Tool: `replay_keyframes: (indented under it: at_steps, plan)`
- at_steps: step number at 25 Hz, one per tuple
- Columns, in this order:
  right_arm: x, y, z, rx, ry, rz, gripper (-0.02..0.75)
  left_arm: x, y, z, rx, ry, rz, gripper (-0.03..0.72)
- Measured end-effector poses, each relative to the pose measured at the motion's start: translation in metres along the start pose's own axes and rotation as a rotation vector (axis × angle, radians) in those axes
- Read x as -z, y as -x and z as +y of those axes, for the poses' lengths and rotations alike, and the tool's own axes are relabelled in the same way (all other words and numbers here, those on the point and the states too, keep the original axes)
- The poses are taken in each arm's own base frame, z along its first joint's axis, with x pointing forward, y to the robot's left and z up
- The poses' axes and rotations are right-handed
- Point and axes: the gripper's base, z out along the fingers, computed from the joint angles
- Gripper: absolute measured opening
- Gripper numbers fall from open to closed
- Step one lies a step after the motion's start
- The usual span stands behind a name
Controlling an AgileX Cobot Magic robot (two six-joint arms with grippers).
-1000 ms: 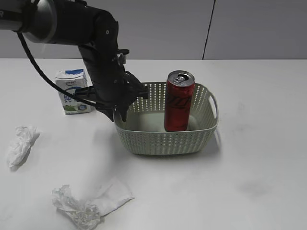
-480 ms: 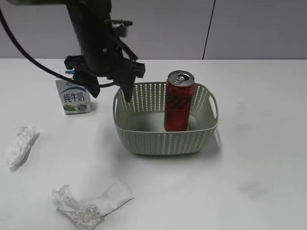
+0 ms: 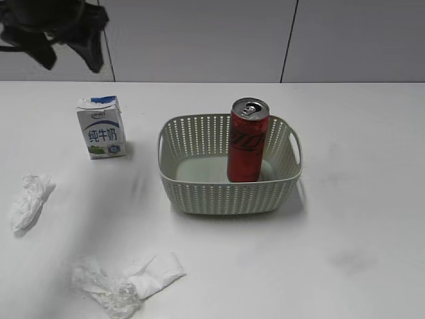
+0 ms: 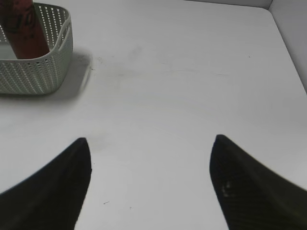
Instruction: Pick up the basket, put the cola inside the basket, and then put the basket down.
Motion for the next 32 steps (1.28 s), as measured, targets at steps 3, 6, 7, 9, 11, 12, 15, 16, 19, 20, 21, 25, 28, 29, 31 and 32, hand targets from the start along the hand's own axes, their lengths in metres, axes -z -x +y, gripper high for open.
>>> replay_keyframes:
  at_steps: [3,6,7,9,11,12,15,16,19,20,21,25,28,29,31,32]
  plan:
    - [0.0,0.0,0.0,0.0,0.0,0.0,0.583,0.013,-0.004,0.036,0.073,0.029,-0.024,0.593]
    - [0.0,0.0,0.0,0.0,0.0,0.0,0.583,0.016,-0.019,0.074,0.149,0.064,-0.002,0.591]
    - [0.0,0.0,0.0,0.0,0.0,0.0,0.583,0.015,-0.026,0.086,0.178,0.073,0.014,0.591]
    - [0.0,0.0,0.0,0.0,0.0,0.0,0.583,0.014,-0.042,0.104,0.229,0.087,0.047,0.591]
    - [0.0,0.0,0.0,0.001,0.0,0.0,0.583,0.007,-0.064,0.113,0.247,0.091,0.107,0.589]
    - [0.0,0.0,0.0,0.001,0.0,0.0,0.583,0.004,-0.077,0.115,0.252,0.091,0.138,0.585]
    - [0.0,0.0,0.0,0.001,-0.001,0.0,0.583,0.001,-0.116,0.109,0.257,0.081,0.211,0.562]
    - [0.0,0.0,0.0,0.001,-0.001,0.0,0.583,0.003,-0.127,0.105,0.259,0.074,0.22,0.552]
    - [0.0,0.0,0.0,0.001,-0.001,0.0,0.583,0.012,-0.16,0.094,0.267,0.06,0.204,0.529]
    - [0.0,0.0,0.0,0.001,-0.001,0.0,0.583,0.017,-0.171,0.09,0.266,0.062,0.19,0.524]
    - [0.0,0.0,0.0,0.001,-0.001,0.0,0.583,0.022,-0.181,0.087,0.264,0.065,0.17,0.52]
    - [0.0,0.0,0.0,0.001,-0.001,0.0,0.583,0.045,-0.215,0.074,0.251,0.084,0.037,0.507]
    - [0.0,0.0,0.0,0.001,-0.001,0.0,0.583,0.066,-0.24,0.065,0.236,0.104,-0.098,0.505]
    - [0.0,0.0,0.0,0.001,-0.001,0.0,0.583,0.073,-0.251,0.061,0.229,0.113,-0.145,0.505]
    - [0.0,0.0,0.0,0.001,-0.001,0.0,0.583,0.081,-0.268,0.056,0.219,0.127,-0.215,0.505]
    - [0.0,0.0,0.0,0.001,-0.001,0.0,0.583,0.083,-0.277,0.053,0.215,0.133,-0.255,0.503]
